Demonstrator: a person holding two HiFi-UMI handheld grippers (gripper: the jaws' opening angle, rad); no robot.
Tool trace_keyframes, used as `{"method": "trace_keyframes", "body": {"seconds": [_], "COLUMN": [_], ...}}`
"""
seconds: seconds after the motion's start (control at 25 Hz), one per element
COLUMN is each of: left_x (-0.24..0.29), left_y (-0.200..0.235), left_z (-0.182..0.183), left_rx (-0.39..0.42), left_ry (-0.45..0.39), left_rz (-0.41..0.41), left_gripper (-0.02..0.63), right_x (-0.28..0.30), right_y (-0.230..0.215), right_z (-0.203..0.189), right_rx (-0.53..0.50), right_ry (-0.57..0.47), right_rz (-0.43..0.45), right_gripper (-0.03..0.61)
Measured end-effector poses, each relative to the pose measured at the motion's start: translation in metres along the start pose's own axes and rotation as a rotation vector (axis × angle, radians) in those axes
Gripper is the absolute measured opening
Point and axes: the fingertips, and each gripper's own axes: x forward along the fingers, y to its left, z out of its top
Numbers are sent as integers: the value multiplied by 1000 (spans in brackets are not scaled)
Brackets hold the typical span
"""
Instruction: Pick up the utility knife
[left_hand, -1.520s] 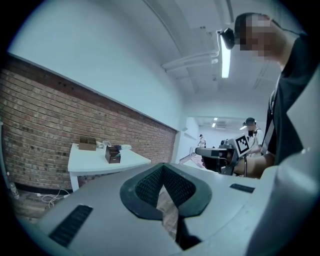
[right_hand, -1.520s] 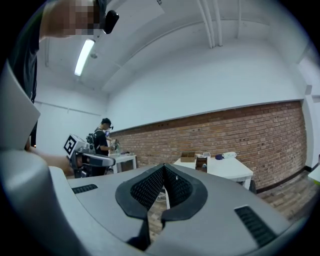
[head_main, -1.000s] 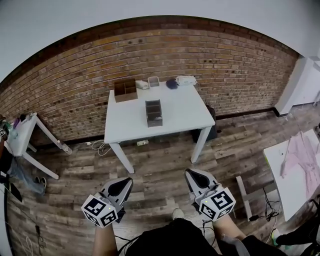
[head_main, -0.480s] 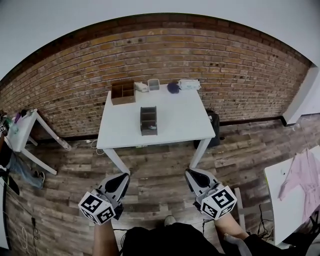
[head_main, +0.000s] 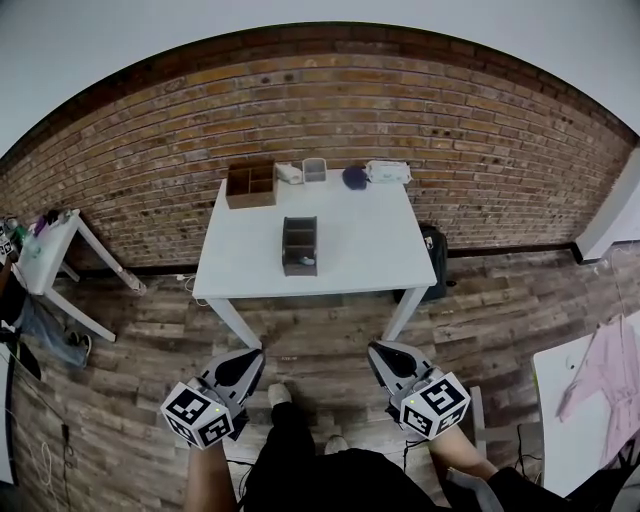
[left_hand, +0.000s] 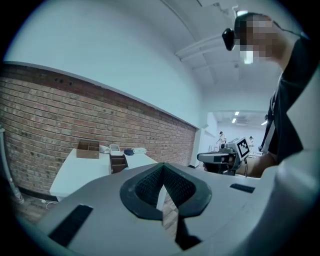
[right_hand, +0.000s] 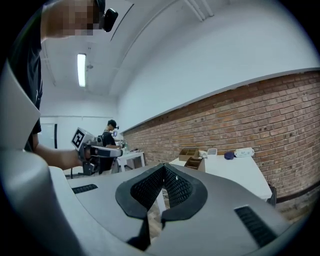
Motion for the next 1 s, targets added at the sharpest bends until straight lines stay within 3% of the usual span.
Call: {"method": "trace_keyframes", "body": {"seconds": [0.52,1.0], "left_x": [47,109], "left_y": [71,175], "left_z": [10,46], "left_rx": [9,47], "left_ry": [-15,15], "left_rz": [-43,-214], "left_gripper": [-5,-5], "right_x": [78,182], "right_y": [-37,-73], "right_z": [3,23], "right_rx": [-29,24], "right_ry": [33,13], "right_rz": [-31,-29], "right_gripper": [-2,-2]}}
